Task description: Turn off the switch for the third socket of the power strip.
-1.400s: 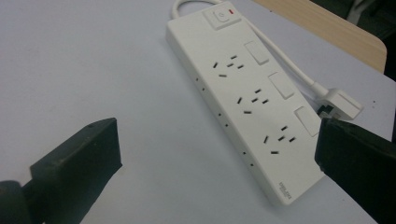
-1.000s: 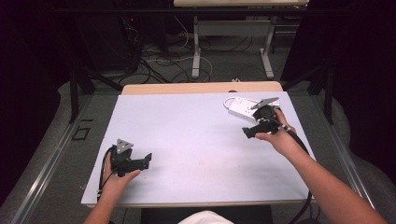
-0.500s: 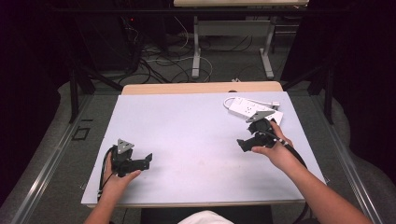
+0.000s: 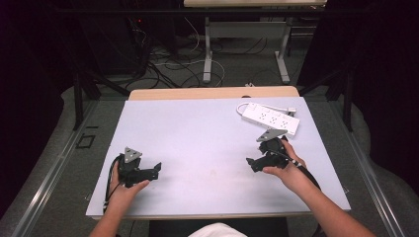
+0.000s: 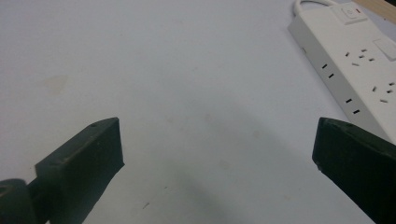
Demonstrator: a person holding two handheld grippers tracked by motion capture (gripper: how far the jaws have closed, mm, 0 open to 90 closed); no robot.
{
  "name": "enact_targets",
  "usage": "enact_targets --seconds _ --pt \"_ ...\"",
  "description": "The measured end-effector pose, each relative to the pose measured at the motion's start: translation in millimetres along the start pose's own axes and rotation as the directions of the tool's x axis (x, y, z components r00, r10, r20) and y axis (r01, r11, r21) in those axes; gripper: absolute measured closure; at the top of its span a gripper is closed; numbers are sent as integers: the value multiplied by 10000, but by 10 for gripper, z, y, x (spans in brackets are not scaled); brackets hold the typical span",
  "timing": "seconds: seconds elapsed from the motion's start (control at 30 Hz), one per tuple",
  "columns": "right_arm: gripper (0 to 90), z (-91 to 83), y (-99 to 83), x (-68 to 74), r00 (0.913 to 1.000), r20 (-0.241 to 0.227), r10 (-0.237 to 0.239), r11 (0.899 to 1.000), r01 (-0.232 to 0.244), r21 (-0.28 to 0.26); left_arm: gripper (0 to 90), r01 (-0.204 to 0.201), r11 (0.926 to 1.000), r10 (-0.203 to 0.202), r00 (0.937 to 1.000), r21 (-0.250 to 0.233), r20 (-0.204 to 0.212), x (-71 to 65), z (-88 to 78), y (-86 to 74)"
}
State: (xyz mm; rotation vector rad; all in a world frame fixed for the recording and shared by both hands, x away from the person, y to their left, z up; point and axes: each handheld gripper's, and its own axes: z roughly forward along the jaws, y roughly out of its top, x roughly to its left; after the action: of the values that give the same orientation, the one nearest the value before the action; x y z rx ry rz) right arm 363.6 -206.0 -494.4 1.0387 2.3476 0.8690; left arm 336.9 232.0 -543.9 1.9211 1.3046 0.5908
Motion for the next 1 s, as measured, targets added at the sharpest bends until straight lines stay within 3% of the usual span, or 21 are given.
enact_targets --seconds 0.2,0.53,0.67,0.73,0.8,0.83,1.0 --pt "23 25 -85 93 9997 -27 -240 9997 240 -108 34 -52 10000 52 10000 4 -2 -3 0 0" --pt "37 102 -224 234 9990 -384 -248 9997 249 30 33 -100 9999 100 9999 13 -37 -3 0 0" --pt "41 139 -281 284 9991 -334 -247 9993 238 -278 33 -135 9999 135 9999 25 -35 -1 0 0" --pt "42 142 -301 309 9989 -396 -236 9996 229 -160 34 -158 9999 158 9999 22 -26 -2 -1 1" --pt "42 169 -323 328 9989 -379 -289 9986 272 -446 33 -251 9997 252 9997 37 -72 2 -3 2" --pt "42 158 -325 343 9990 -370 -236 9996 229 -190 33 -247 9997 248 9997 32 -67 1 -3 2" --pt "44 204 -363 384 9986 -410 -322 9985 303 -467 34 -180 9998 180 9998 35 -31 -3 0 1"
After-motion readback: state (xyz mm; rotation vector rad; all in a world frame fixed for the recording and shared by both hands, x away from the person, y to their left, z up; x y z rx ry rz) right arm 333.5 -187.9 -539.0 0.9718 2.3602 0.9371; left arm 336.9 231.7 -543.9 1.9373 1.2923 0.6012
